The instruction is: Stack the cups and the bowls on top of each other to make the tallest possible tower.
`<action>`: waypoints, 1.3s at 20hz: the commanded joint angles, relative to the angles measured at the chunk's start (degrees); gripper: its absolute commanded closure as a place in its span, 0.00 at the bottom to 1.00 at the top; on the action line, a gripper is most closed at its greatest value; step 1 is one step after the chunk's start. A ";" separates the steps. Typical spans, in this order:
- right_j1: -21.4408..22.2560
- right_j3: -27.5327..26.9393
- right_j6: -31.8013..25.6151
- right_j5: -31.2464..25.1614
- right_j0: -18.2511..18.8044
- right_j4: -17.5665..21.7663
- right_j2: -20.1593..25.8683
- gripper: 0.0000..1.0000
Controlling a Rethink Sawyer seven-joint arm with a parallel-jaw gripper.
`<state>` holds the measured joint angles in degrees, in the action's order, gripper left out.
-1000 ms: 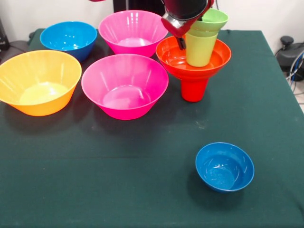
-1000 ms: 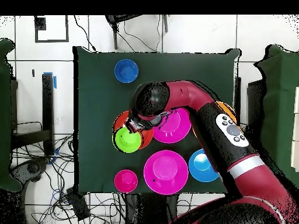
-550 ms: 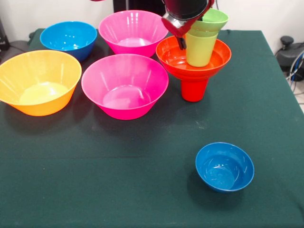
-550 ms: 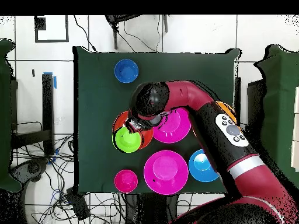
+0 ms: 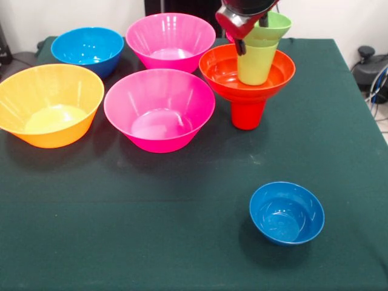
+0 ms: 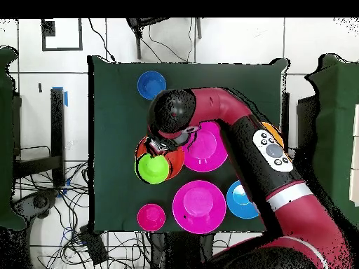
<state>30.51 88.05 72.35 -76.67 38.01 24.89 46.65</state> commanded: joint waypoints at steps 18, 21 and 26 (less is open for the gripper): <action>2.66 -6.46 -7.46 -11.12 -2.75 -0.57 0.25 0.00; 2.43 -6.46 -7.63 -10.20 -2.69 -0.06 0.12 0.00; 1.36 -5.84 -10.75 -4.87 -0.54 0.90 1.22 0.00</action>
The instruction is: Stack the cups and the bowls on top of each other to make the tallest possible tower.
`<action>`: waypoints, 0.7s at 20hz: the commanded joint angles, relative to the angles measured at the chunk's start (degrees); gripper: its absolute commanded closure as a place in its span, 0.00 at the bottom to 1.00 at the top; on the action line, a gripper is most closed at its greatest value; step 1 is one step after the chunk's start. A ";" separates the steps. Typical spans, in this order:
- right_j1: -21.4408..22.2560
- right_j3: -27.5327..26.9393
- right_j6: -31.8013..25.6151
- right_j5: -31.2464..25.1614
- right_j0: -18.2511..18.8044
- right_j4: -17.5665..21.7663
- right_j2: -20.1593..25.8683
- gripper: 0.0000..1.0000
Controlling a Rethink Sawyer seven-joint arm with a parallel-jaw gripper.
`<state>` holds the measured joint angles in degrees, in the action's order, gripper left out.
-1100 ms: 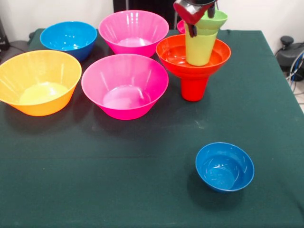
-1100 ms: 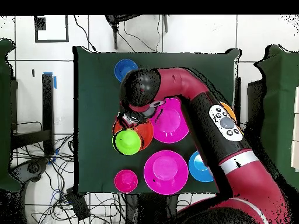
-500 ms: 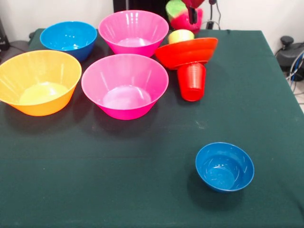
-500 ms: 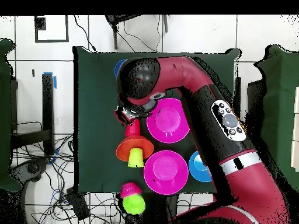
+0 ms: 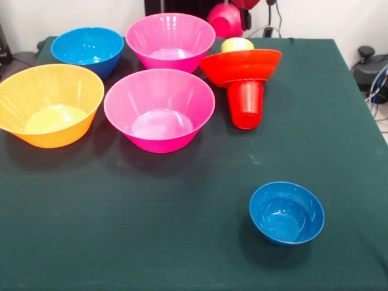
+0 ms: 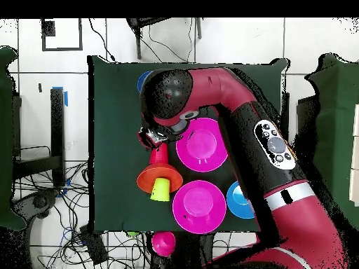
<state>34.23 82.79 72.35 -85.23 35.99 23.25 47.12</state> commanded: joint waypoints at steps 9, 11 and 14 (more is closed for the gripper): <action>-9.26 -11.76 -16.30 5.70 -0.23 8.05 1.05 0.00; -10.42 -14.60 -15.53 6.81 -1.40 9.85 0.52 0.00; -11.53 -16.44 -13.04 10.60 -1.88 10.53 0.54 0.00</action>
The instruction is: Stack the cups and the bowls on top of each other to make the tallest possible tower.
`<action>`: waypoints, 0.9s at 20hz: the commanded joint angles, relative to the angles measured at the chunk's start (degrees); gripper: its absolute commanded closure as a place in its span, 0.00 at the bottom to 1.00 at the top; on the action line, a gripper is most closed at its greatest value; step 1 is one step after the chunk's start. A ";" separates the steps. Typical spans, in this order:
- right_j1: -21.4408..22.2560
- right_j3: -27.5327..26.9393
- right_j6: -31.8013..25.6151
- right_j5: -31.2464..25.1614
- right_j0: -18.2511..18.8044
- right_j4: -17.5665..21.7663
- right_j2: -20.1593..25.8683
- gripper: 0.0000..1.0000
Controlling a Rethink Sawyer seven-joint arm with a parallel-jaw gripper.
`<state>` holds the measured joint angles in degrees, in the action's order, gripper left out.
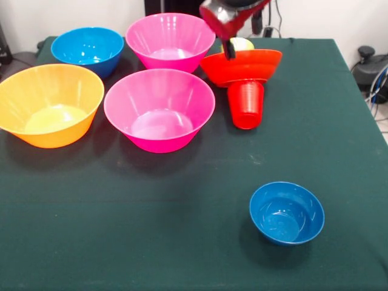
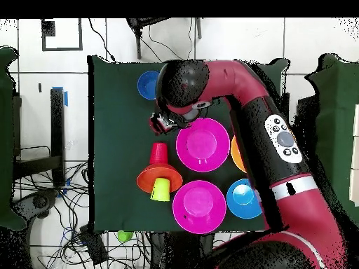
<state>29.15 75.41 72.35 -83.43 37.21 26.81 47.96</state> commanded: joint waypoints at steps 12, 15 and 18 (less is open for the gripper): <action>-3.21 6.08 1.69 41.27 2.57 3.74 0.82 0.00; -4.24 6.49 -0.03 42.81 2.25 4.04 -0.72 0.00; -3.95 6.04 0.02 43.20 1.25 3.54 -1.86 0.00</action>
